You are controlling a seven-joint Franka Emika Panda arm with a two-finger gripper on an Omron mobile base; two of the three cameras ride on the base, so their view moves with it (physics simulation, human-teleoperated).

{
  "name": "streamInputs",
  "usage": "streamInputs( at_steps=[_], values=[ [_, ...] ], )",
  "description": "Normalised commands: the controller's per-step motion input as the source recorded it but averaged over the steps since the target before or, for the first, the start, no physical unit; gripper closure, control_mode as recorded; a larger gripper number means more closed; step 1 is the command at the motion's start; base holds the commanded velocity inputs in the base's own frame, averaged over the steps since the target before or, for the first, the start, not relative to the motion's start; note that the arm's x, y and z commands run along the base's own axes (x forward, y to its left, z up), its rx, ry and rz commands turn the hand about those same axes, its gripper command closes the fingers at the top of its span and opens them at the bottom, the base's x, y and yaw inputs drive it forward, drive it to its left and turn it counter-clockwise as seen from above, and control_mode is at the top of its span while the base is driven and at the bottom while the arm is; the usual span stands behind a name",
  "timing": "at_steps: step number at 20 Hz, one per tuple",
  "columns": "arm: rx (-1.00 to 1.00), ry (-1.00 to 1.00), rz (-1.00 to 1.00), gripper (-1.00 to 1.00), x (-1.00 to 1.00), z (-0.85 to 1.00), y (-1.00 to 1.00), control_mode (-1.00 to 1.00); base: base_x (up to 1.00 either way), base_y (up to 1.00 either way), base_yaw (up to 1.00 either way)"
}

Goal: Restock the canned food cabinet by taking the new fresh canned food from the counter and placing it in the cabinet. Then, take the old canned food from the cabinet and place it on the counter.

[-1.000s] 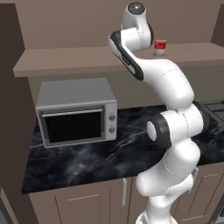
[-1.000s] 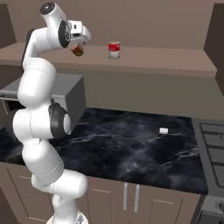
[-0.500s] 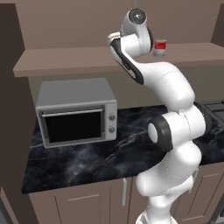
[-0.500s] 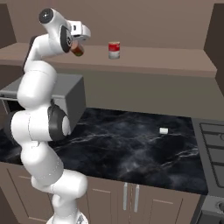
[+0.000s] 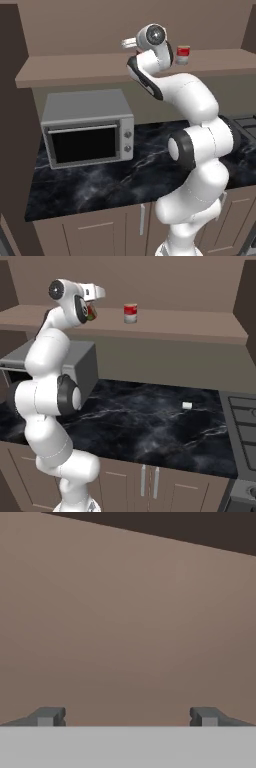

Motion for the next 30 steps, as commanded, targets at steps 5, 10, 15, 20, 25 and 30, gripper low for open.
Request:
streamInputs(
  at_steps=[5, 10, 15, 20, 25, 30],
  values=[
    [0.02, -0.12, -0.06, -1.00, 0.26, 0.00, 0.00, -1.00, 0.00, 0.00, 0.00],
    [0.00, -0.08, -0.08, -1.00, 0.33, 0.00, 0.00, -1.00, 0.00, 0.00, 0.00],
    [0.01, -0.03, -0.12, -1.00, 0.36, 0.03, 0.01, -1.00, 0.00, 0.00, 0.00],
    [0.06, 0.01, -0.11, -1.00, -0.63, 0.55, -0.40, -1.00, 0.00, 0.00, 0.00],
    [0.02, 0.00, -0.06, -1.00, -1.00, 0.27, -0.94, -1.00, 0.00, 0.00, 0.00],
    [0.00, 0.00, -0.01, -1.00, -1.00, -0.01, -1.00, -1.00, 0.00, 0.00, 0.00]
  ],
)
